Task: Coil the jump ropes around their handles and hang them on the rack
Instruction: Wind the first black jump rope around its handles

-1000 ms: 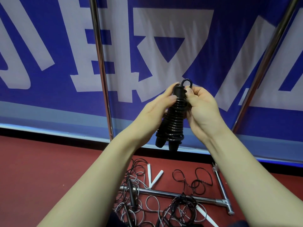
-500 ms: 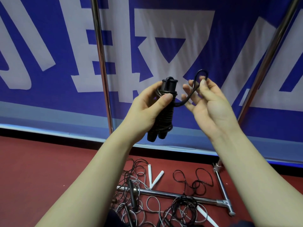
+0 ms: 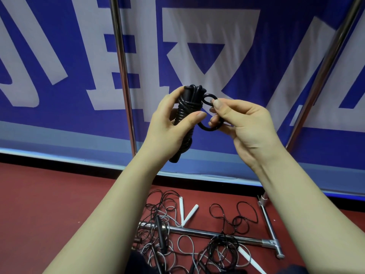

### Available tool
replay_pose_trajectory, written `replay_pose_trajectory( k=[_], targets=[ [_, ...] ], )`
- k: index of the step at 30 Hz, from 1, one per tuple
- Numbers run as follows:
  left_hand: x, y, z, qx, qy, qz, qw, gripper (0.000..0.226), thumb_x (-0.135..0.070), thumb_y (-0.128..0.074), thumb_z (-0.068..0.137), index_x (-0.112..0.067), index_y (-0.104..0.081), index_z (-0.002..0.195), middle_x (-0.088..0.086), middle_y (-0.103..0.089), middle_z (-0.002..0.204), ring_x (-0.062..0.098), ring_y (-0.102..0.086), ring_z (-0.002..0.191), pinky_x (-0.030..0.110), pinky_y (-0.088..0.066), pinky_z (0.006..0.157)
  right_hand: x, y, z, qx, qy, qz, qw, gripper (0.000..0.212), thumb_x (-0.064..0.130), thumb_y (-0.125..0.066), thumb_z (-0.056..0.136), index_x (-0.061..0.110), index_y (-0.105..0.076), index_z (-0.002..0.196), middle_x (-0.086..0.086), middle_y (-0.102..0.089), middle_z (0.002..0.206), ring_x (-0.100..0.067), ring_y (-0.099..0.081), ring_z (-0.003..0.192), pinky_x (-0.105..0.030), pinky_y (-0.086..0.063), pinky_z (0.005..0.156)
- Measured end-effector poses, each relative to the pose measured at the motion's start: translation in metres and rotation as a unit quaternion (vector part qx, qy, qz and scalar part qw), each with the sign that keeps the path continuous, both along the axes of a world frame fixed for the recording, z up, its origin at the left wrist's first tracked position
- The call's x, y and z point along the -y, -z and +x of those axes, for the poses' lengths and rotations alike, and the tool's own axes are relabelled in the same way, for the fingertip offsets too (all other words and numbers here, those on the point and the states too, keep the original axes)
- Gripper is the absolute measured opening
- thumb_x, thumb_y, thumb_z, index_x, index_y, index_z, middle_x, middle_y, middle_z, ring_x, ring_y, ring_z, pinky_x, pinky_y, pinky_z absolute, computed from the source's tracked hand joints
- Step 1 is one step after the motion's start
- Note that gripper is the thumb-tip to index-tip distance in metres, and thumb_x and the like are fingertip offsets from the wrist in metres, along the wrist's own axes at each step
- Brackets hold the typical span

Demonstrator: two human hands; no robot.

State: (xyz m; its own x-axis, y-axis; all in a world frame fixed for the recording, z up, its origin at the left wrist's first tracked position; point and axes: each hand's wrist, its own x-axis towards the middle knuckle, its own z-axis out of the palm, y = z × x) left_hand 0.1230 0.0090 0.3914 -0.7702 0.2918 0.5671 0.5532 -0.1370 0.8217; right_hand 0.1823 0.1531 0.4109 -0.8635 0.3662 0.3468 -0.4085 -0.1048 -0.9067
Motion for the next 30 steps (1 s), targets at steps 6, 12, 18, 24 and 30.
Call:
replay_pose_trajectory(
  k=[6,12,18,24,30],
  targets=[
    [-0.002,0.002,-0.001,-0.072,-0.031,-0.039,0.996,0.049,-0.017,-0.073,0.086,-0.029,-0.050,0.128,-0.012,-0.053,0.105,-0.003,-0.055,0.088,0.012,-0.044,0.078,0.003,-0.001,0.002,-0.001,0.038,0.022,0.999,0.005,0.006,-0.068,0.088,0.005,-0.073,0.086,-0.003,-0.068,0.068,-0.010,-0.059,0.058,-0.025,-0.053,0.071],
    [-0.004,0.008,-0.005,-0.134,-0.073,-0.048,0.987,0.069,-0.021,-0.074,0.086,-0.024,-0.040,0.146,-0.015,-0.052,0.106,-0.003,-0.053,0.096,0.013,-0.043,0.087,0.006,-0.001,-0.001,-0.011,0.094,0.055,0.994,0.010,0.005,-0.069,0.087,0.005,-0.072,0.078,-0.006,-0.064,0.059,-0.014,-0.059,0.056,-0.030,-0.053,0.078],
    [-0.001,0.012,-0.009,-0.144,-0.075,-0.073,0.984,0.058,-0.018,-0.070,0.088,-0.026,-0.049,0.141,-0.021,-0.055,0.107,-0.006,-0.054,0.101,0.016,-0.043,0.093,0.005,-0.001,0.000,0.025,0.021,0.039,0.999,0.009,0.004,-0.070,0.085,0.003,-0.072,0.094,-0.008,-0.065,0.061,-0.014,-0.061,0.054,-0.029,-0.053,0.076],
    [0.000,0.011,-0.009,-0.084,-0.009,-0.082,0.993,0.035,-0.018,-0.068,0.091,-0.036,-0.055,0.118,-0.027,-0.062,0.101,0.010,-0.062,0.089,0.028,-0.050,0.082,0.000,-0.003,0.000,0.066,-0.032,0.056,0.996,0.014,0.002,-0.070,0.083,0.007,-0.067,0.096,-0.006,-0.065,0.058,-0.015,-0.061,0.054,-0.033,-0.054,0.077],
    [-0.001,0.011,-0.007,-0.015,0.036,-0.031,0.999,0.030,-0.010,-0.066,0.092,-0.034,-0.060,0.111,-0.015,-0.065,0.095,0.019,-0.059,0.072,0.035,-0.052,0.065,-0.010,-0.005,0.002,0.088,-0.060,0.070,0.992,0.008,0.007,-0.067,0.086,0.004,-0.068,0.093,-0.005,-0.071,0.070,-0.015,-0.063,0.055,-0.026,-0.057,0.065]
  ],
)
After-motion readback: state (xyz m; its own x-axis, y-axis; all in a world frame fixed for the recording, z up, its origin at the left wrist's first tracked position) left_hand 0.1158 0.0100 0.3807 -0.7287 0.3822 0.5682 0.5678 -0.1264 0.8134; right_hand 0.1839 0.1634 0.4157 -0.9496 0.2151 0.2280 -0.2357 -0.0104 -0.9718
